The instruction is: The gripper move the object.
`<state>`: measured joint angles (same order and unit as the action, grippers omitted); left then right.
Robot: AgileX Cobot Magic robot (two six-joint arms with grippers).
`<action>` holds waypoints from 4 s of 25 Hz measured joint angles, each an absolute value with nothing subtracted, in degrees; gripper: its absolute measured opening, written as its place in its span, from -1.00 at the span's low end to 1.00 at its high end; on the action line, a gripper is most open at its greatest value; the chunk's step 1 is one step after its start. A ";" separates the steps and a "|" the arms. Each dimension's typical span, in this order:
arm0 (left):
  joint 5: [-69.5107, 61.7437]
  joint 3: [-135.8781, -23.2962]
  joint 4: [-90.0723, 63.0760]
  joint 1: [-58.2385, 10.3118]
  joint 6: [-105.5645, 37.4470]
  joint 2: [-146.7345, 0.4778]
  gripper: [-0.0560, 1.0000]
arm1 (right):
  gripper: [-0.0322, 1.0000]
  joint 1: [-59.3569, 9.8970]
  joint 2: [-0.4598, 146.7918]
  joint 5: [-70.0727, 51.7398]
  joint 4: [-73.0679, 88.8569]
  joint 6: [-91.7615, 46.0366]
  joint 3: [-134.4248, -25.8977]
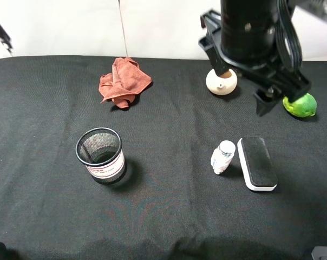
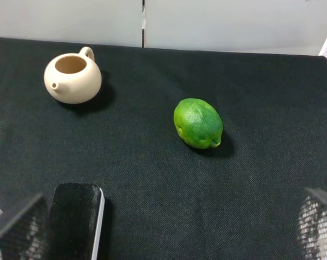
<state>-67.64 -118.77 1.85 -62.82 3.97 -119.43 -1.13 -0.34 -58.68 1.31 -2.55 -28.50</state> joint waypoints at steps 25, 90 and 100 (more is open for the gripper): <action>-67.75 -108.16 11.44 -62.82 4.89 -101.03 0.87 | 0.41 -1.13 -0.34 -58.68 1.31 -2.55 -28.50; -63.31 -32.69 8.98 -18.45 6.04 -13.94 0.95 | 0.41 -1.13 -0.34 -58.68 1.31 -2.55 -28.50; -60.66 -28.11 2.30 -2.68 -3.16 -3.52 0.95 | 0.41 -1.13 -0.34 -58.68 1.31 -2.55 -28.50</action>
